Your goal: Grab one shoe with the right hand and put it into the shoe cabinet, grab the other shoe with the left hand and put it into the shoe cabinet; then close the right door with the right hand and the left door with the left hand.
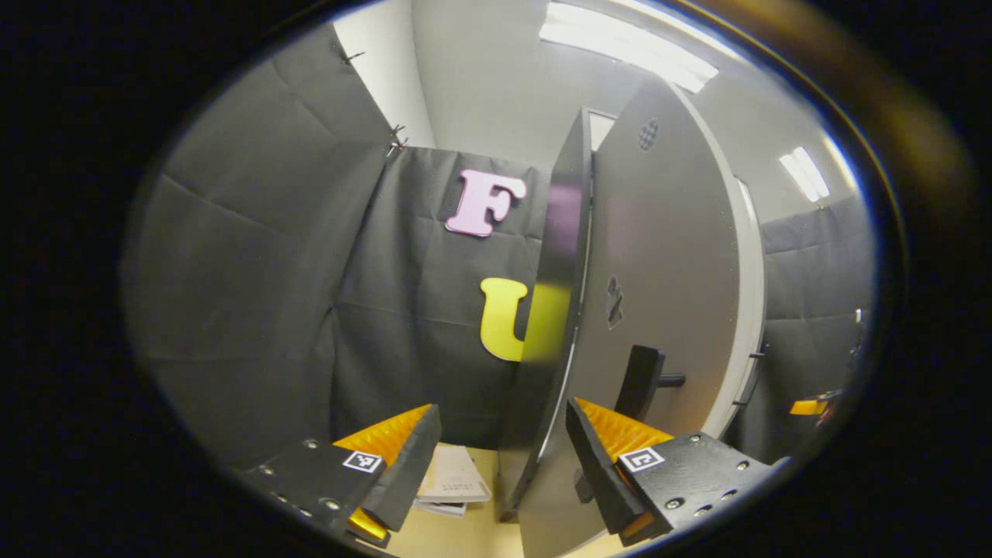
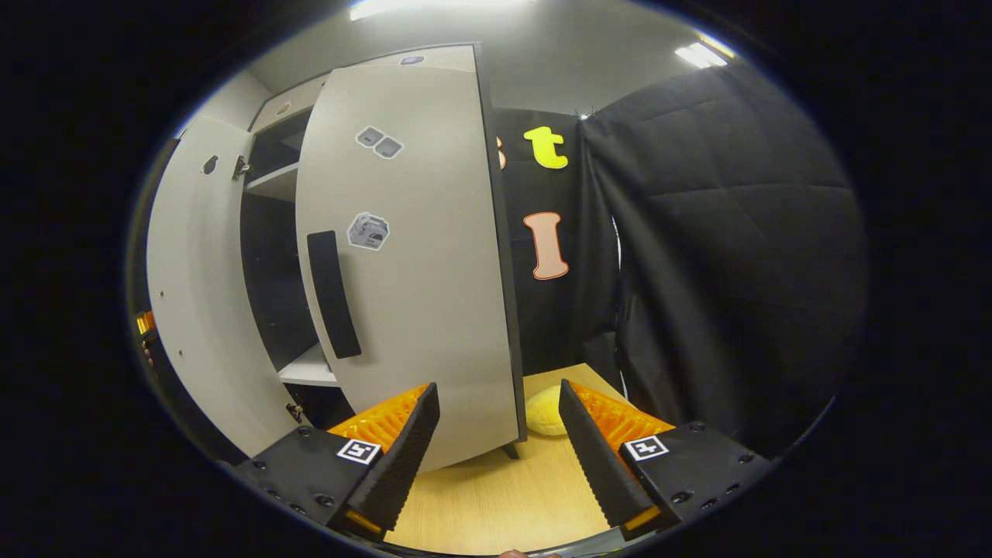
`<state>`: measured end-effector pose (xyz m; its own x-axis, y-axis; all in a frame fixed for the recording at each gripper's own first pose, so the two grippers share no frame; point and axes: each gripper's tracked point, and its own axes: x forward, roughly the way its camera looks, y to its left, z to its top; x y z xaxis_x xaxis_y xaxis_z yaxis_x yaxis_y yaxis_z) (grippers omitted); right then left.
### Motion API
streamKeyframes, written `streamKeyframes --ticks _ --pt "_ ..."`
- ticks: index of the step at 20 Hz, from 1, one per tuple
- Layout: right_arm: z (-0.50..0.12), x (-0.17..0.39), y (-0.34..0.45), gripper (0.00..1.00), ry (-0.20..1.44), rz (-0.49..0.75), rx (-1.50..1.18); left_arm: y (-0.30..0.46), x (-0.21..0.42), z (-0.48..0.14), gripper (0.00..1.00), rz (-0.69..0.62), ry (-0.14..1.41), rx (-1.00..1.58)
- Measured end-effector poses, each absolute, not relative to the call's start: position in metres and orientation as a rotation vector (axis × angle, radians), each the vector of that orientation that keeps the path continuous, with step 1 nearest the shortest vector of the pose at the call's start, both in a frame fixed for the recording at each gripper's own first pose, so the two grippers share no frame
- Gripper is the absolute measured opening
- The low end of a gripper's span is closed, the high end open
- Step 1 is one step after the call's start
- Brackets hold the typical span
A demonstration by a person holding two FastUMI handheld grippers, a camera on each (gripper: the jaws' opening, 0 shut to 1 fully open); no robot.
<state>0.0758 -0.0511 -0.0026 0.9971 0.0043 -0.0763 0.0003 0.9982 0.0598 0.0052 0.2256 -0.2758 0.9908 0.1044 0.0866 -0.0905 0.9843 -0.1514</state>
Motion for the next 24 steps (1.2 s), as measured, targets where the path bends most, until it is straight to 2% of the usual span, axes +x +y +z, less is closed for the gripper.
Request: streamKeyframes --ticks 3,4,6,9,13,16,24 --pt "-0.006 0.076 -0.053 0.98 0.081 -0.004 0.065 0.222 0.008 -0.272 0.93 0.094 -0.087 -0.151" --pt "-0.008 0.077 -0.053 0.98 0.082 -0.006 0.065 0.219 0.008 -0.272 0.96 0.094 -0.076 -0.144" --pt "-0.014 0.080 -0.053 0.98 0.096 -0.004 0.067 0.209 0.009 -0.266 0.93 0.090 -0.072 -0.108" --pt "-0.018 0.085 -0.045 0.98 0.116 0.025 0.097 0.176 0.016 -0.269 0.96 0.018 -0.054 -0.166" --pt "-0.015 0.092 -0.039 0.98 0.112 0.059 0.079 0.129 0.034 -0.271 0.87 -0.015 -0.052 -0.229" --pt "-0.011 0.096 -0.042 0.98 0.104 0.071 0.063 0.102 0.037 -0.262 0.99 -0.008 -0.081 -0.232" --pt "-0.001 0.122 -0.082 0.98 0.121 0.094 0.069 0.043 0.067 -0.265 0.99 0.018 -0.044 -0.229"
